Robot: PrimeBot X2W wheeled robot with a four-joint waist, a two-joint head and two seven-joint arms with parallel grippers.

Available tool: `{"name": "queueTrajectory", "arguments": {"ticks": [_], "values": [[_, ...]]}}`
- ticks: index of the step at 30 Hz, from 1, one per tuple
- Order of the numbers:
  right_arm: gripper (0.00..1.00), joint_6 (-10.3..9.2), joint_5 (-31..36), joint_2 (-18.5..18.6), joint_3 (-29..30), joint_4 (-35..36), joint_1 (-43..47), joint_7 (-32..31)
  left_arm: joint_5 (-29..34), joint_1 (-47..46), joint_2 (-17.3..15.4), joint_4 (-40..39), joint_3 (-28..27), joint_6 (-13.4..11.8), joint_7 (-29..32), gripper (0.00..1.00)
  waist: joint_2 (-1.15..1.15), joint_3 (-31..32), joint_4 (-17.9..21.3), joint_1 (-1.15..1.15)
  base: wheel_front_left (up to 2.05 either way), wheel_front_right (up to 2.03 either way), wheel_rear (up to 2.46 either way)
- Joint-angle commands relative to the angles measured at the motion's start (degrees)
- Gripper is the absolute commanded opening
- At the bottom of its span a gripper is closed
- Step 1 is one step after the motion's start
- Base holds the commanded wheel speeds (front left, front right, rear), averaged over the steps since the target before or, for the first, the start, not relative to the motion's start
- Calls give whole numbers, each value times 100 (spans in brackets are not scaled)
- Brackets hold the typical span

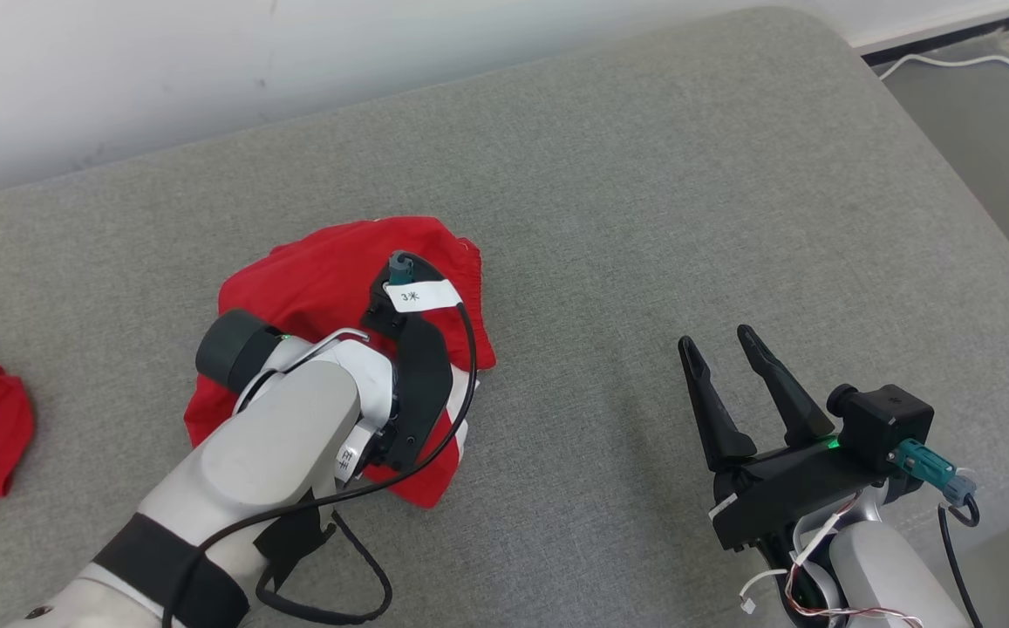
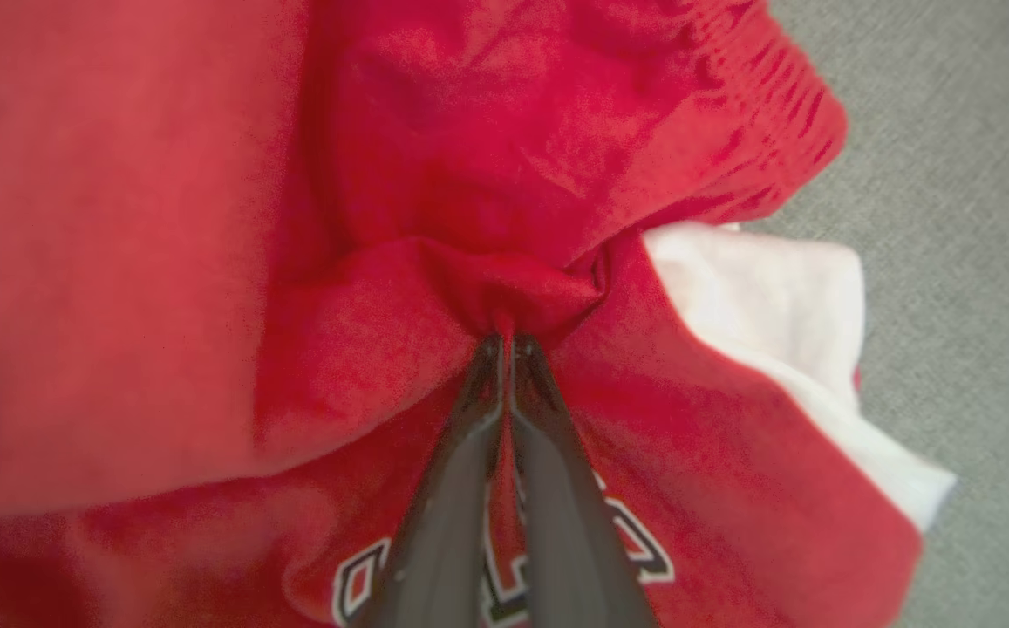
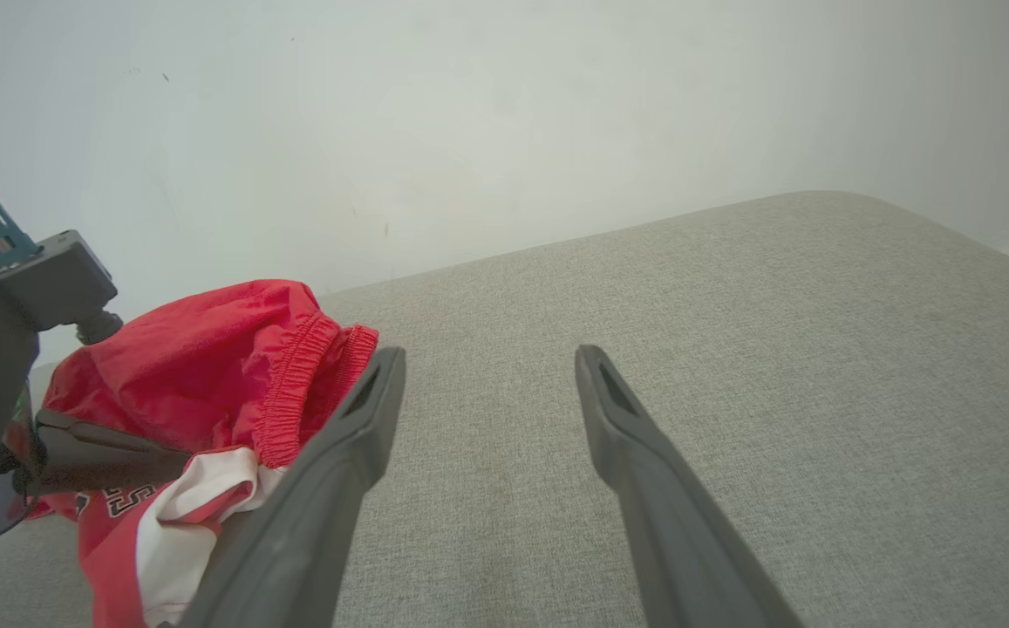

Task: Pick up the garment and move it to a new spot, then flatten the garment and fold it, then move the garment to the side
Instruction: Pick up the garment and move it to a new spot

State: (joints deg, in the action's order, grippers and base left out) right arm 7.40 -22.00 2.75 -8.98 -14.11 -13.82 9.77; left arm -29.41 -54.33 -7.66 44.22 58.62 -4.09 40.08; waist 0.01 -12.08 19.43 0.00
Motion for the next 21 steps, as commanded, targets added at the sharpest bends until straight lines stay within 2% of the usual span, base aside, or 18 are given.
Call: {"name": "queueTrajectory", "arguments": {"ticks": [1, 8, 14, 21], "values": [[100, 17, 13, 25, 16, -2, -58, 20, -7, 19, -32, 7, -4, -21, -50, 0, -1, 10, -24, 0, 0, 0, 0], [100, 17, 72, 25, 29, -3, -10, -51, -88, -102, -41, -46, -212, -128, -624, 0, -1, 120, -119, 0, 0, 0, 0], [100, 17, 164, 25, 80, 50, 74, -140, -312, -353, -49, -258, -710, -287, -1427, 0, -1, 265, -228, 0, 0, 0, 0], [100, 17, 231, 24, 116, 139, 183, -255, -558, -629, -91, -758, -1248, -323, -2293, 0, -1, 462, -366, 0, 0, 0, 0]]}}
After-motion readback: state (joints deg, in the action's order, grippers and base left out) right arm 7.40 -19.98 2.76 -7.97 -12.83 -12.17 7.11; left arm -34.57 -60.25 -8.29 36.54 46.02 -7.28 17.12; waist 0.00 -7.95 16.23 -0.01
